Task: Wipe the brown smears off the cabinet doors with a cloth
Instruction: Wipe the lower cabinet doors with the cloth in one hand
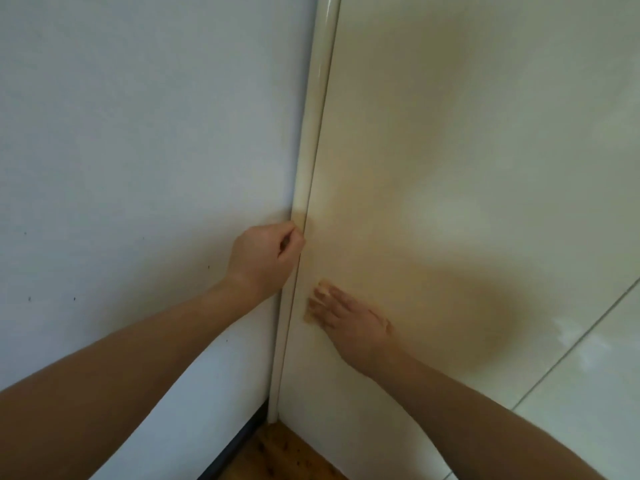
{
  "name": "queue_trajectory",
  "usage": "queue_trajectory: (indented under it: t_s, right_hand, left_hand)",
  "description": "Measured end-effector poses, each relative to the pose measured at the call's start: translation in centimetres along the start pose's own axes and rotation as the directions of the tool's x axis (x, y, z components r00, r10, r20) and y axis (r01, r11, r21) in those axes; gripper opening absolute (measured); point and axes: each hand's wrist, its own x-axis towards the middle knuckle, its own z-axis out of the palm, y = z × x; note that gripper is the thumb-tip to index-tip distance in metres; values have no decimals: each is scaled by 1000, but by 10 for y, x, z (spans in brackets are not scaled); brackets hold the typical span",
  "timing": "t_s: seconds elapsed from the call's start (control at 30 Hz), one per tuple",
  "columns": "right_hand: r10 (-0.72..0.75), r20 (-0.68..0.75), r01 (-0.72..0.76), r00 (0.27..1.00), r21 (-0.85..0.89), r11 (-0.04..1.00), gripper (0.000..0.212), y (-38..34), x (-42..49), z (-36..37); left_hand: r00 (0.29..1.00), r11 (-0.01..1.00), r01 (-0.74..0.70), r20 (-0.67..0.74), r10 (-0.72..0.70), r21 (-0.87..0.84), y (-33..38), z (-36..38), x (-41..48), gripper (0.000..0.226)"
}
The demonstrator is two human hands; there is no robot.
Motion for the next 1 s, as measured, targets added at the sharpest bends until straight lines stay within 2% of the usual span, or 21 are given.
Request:
queue_trajectory:
  t_s: [0.03, 0.1, 0.13, 0.17, 0.2, 0.23, 0.27, 0.3, 0.33, 0.4, 0.47, 0.5, 0.57, 0.63, 0.7, 0.77, 0.8, 0.87, 0.9, 0.97, 1.0]
  right_hand:
    - [-51, 61, 49, 997, 31, 998, 65, -1, -13, 4]
    - [-26, 5, 26, 1000, 5, 1000, 54, 36, -22, -18]
    - [63, -117, -64, 991, -9, 998, 52, 61, -19, -35]
    - [135, -275, -150, 952, -36, 988, 53, 90, -10, -53]
    - [193, -428, -227, 883, -27, 974, 55, 113, 3, -67]
    - [266, -516, -307, 814, 8, 952, 57, 126, 19, -83]
    - [324, -539, -364, 778, 35, 931, 59, 125, 39, -90]
    - [327, -532, -371, 781, 26, 928, 62, 115, 56, -91]
    - [276, -478, -320, 834, -11, 947, 64, 91, 67, -77]
    - [91, -200, -113, 976, -104, 988, 63, 27, 52, -16]
    - [-45, 95, 53, 995, -83, 995, 55, -13, -7, 37]
    - [-95, 169, 104, 981, -40, 994, 52, -19, -40, 56]
    - [-139, 182, 142, 973, -3, 990, 46, -4, -88, 66]
    - [-90, 12, 91, 996, -75, 993, 45, 33, -99, 35]
    - [-27, -221, 32, 975, 17, 999, 47, 65, -71, 0]
    - [44, -356, -48, 933, -2, 999, 48, 73, -25, -19]
    - [79, -358, -90, 930, -14, 996, 49, 66, -8, -16]
    - [32, -162, -50, 986, -111, 993, 49, 28, -11, 21]
    - [-33, -8, 32, 999, -121, 992, 49, 9, -34, 45]
    - [-135, 228, 146, 964, -28, 989, 46, -4, -113, 78]
    - [-146, 251, 141, 957, 38, 989, 50, 3, -150, 86]
  left_hand:
    - [1000, 1000, 8, 17, -8, 4, -3, -2, -1, 35]
    - [999, 1000, -3, 32, 2, 21, -6, -8, 3, 34]
    - [999, 1000, -20, 34, 19, 23, -6, -10, 7, 35]
    - [999, 1000, -24, 23, 24, 20, -7, -11, 12, 36]
    - [1000, 1000, 5, -2, -5, -3, -7, -10, 14, 40]
    - [998, 997, 51, -33, -52, -52, -7, -8, 15, 43]
    - [993, 991, 94, -62, -100, -91, -10, -4, 14, 45]
    - [988, 987, 121, -83, -130, -106, -13, -1, 12, 45]
    - [986, 987, 130, -88, -139, -96, -16, 1, 6, 42]
    - [992, 993, 104, -66, -108, -59, -26, 7, -11, 37]
    - [998, 998, 65, 6, -65, -15, -35, 10, -21, 36]
    - [998, 999, 47, 45, -46, -10, -38, 12, -24, 36]
    - [994, 999, 31, 107, -29, -14, -39, 17, -24, 39]
    - [987, 999, -18, 162, 23, -33, -28, 32, -22, 45]
    - [979, 994, -92, 177, 100, -53, -13, 47, -22, 45]
    - [979, 988, -136, 141, 145, -68, -3, 61, -24, 38]
    - [982, 988, -129, 124, 139, -86, 0, 67, -25, 35]
    - [988, 990, -64, 131, 80, -125, -5, 74, -27, 37]
    - [985, 991, -38, 160, 58, -126, -12, 77, -30, 43]
    - [972, 996, -49, 226, 66, -80, -27, 85, -38, 50]
    - [961, 996, -72, 262, 85, -59, -32, 87, -40, 51]
